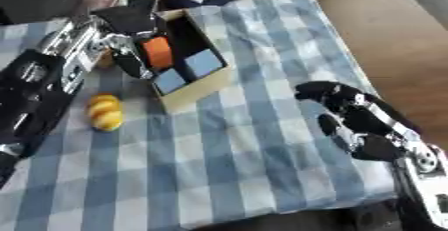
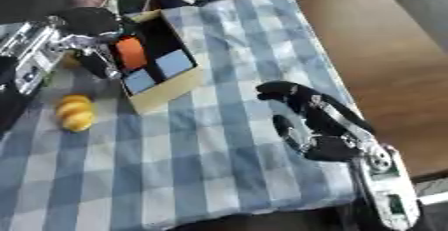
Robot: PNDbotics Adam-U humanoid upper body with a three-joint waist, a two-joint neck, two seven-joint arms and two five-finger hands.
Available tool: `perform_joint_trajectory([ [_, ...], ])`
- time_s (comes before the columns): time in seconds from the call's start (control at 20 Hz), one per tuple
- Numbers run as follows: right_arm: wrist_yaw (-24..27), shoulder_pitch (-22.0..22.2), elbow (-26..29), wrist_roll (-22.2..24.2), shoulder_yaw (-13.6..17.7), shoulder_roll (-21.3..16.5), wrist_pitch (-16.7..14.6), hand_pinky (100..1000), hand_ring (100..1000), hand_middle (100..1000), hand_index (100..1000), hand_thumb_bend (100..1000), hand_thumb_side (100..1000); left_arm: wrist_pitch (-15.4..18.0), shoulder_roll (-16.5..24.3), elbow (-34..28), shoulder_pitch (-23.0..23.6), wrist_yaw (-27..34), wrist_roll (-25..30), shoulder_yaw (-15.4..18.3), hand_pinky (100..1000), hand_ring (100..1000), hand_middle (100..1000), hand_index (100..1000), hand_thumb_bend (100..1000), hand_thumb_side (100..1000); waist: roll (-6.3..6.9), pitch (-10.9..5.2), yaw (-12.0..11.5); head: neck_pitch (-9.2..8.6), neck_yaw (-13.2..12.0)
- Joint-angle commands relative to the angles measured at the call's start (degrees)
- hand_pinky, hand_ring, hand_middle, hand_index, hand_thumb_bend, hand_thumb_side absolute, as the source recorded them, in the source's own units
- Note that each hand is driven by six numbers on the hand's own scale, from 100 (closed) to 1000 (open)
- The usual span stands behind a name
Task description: Pick up objects on the table and place them in the box.
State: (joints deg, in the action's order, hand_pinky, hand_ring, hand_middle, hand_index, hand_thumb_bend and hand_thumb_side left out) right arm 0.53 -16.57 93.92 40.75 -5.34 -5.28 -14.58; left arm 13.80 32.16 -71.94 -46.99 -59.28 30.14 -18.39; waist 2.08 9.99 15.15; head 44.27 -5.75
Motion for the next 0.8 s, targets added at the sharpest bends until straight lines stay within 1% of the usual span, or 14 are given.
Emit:
perform_joint_trajectory([
  [0.05,0.1,-0.3,0.5,-0.3,0.3,-0.3,0.2,1000,878,864,891,100,378,0.0,3.8,-4.1,-0.8,3.3,0.7,1.4,732,693,744,836,405,251,0.14,-0.65,-0.2,-0.16,0.4],
  [0.25,0.0,-0.2,0.5,-0.5,0.6,-0.4,0.2,1000,877,864,891,100,382,-0.1,8.1,-10.8,0.9,9.4,1.4,2.1,722,664,704,820,390,227,0.25,-0.84,-0.7,-0.16,1.0],
  [0.45,-0.2,0.0,0.6,-0.7,0.7,-0.5,0.2,1000,877,863,891,100,385,-0.5,13.4,-18.2,5.5,14.6,4.4,2.2,724,665,702,819,410,241,0.45,-1.12,-1.5,-0.16,1.7],
  [0.6,-0.2,0.1,0.6,-0.8,0.8,-0.6,0.3,1000,877,863,891,100,386,-0.9,16.1,-21.7,9.3,16.3,7.6,1.9,727,673,708,823,425,264,0.47,-1.23,-2.1,-0.16,2.0],
  [0.8,-0.2,0.2,0.6,-0.9,0.9,-0.6,0.3,1000,877,863,891,100,384,-1.5,17.5,-23.3,13.2,16.9,10.9,1.6,731,685,720,829,446,294,0.34,-1.26,-2.6,-0.16,2.3],
])
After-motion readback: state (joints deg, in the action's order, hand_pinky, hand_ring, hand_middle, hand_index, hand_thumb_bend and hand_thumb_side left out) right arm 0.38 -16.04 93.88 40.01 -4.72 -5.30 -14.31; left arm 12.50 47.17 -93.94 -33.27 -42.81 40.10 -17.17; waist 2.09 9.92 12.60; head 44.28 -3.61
